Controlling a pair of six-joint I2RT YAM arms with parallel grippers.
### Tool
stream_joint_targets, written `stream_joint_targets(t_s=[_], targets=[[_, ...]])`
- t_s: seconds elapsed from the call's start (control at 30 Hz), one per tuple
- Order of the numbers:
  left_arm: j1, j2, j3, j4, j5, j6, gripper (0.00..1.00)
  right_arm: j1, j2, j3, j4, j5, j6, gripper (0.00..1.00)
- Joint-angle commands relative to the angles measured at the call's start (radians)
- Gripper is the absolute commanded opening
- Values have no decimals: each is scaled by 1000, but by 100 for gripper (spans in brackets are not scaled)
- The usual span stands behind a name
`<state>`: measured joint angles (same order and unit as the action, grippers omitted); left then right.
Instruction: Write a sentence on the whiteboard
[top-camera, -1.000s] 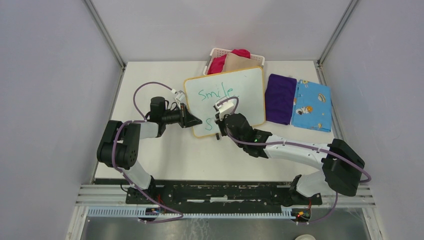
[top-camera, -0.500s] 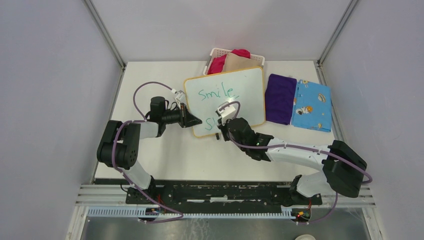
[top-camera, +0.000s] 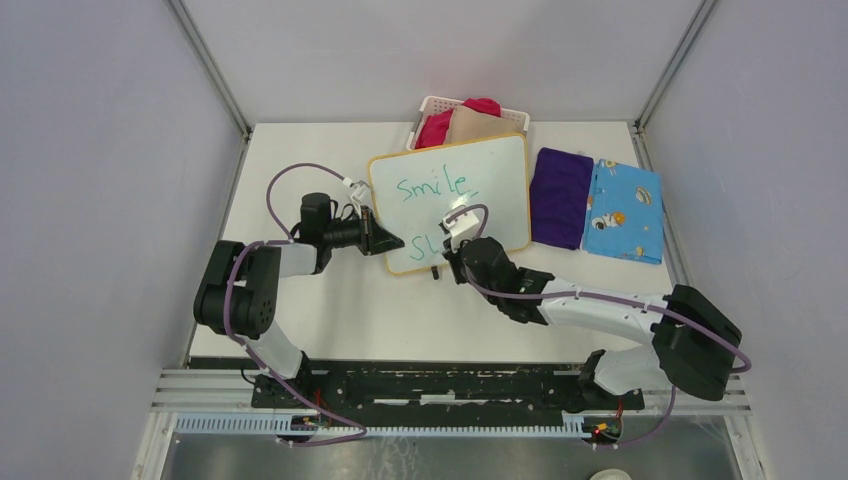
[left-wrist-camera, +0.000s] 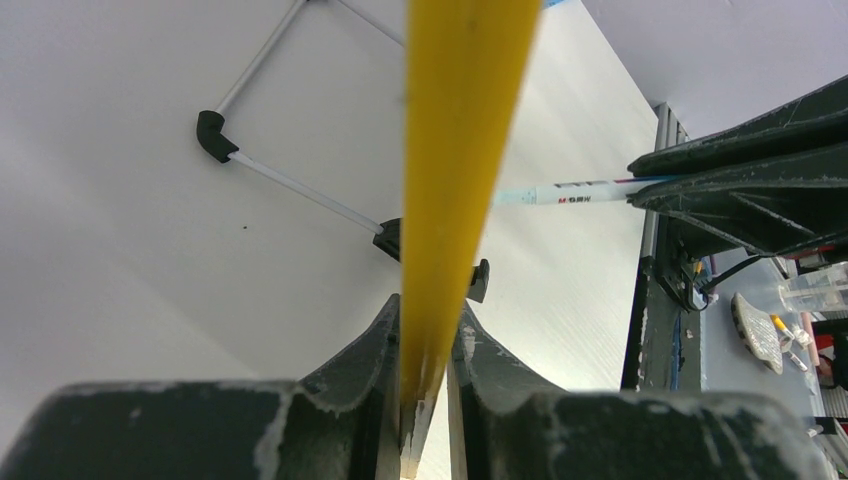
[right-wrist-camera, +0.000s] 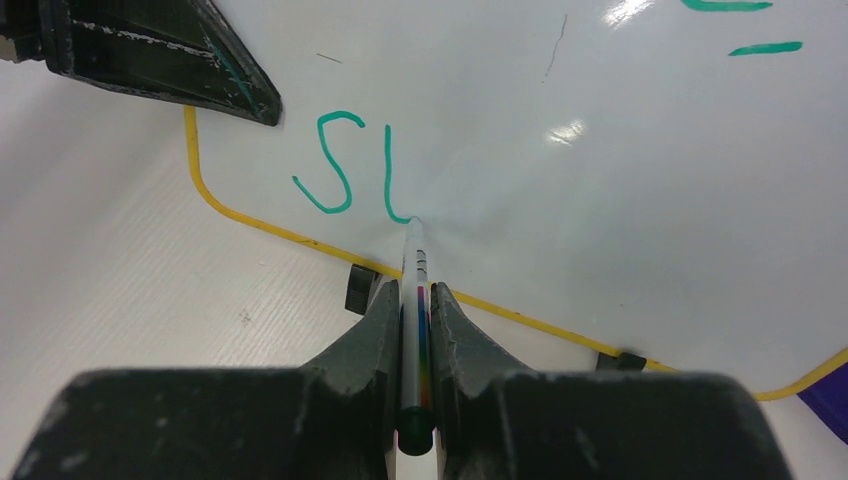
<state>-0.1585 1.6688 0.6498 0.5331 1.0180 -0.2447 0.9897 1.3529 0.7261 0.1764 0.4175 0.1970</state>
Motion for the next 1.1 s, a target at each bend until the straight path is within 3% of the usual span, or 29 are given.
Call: stream_joint_targets(t_s=[0.0,0.17,0.33,1.07], targets=[[-19,14,-2,-125,-90,54,2,-29,-44,1,1,52,-4,0],[-19,15,-1,-125,-89,53,2,-28,-85,-8,28,2,-17,0],[-19,15,-2,-125,-91,55,2,-31,-112,-8,35,45,-28,0],[-19,16,-1,-128,-90,56,2,-53,-41,69,23,28,-25,0]])
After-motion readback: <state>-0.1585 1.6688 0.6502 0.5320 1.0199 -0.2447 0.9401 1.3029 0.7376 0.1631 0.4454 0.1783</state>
